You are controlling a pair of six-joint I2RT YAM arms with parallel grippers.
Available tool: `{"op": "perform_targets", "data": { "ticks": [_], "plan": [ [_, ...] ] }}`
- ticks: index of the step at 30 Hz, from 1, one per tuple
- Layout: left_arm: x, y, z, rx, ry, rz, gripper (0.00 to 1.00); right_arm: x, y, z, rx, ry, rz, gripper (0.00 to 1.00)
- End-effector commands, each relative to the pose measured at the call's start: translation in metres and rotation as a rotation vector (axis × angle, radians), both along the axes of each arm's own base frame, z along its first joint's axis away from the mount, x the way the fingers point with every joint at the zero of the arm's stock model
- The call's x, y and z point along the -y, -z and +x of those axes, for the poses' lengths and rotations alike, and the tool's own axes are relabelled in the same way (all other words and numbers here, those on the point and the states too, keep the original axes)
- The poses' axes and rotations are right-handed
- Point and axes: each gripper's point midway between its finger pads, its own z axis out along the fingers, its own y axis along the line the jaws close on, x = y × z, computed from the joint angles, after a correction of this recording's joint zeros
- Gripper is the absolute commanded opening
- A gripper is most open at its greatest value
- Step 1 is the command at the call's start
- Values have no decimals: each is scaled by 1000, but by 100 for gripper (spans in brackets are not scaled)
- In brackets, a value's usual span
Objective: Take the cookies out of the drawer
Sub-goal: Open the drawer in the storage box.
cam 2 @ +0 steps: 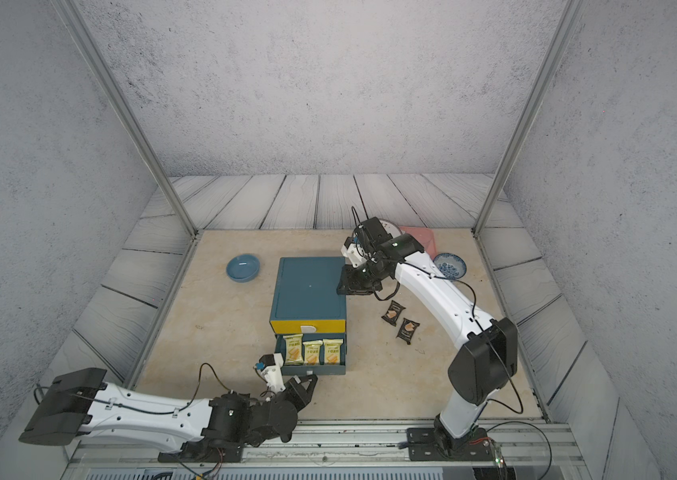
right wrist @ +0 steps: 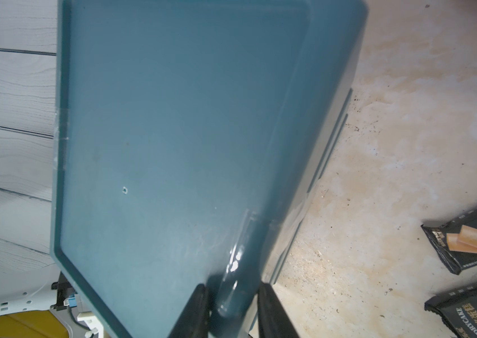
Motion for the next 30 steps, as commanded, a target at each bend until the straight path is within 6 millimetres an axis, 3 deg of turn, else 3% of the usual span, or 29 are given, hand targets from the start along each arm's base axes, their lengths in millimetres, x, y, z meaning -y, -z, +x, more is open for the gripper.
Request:
{"op": "perform_targets", "data": {
  "ticks": [1, 12, 30],
  "plan": [
    [1, 0, -11, -38, 2, 3, 0, 30, 73, -28, -199, -4, -248, 29],
    [0, 1, -27, -26, -28, -4, 0, 31, 77, -31, -207, -9, -245, 29],
    [-1, -1, -37, -18, -42, -30, 0, 34, 78, -35, -211, -8, -247, 29]
  ]
}}
